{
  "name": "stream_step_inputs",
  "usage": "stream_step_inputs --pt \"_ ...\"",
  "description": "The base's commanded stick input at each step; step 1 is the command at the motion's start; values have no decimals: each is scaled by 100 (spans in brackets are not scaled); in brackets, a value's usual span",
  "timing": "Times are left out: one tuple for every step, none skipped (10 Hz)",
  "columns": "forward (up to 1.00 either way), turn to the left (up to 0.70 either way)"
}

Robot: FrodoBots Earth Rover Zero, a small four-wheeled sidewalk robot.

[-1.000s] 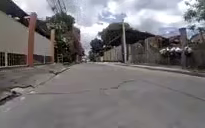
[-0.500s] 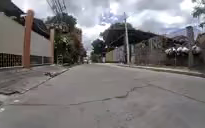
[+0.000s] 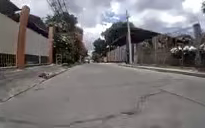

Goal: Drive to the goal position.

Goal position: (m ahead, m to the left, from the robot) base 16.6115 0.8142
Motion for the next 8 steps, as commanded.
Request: stream_step_inputs --pt "100 4" --pt "100 4" --pt "100 4" --pt "100 4" --pt "100 4" --pt "100 4" --pt "100 4" --pt "100 4"
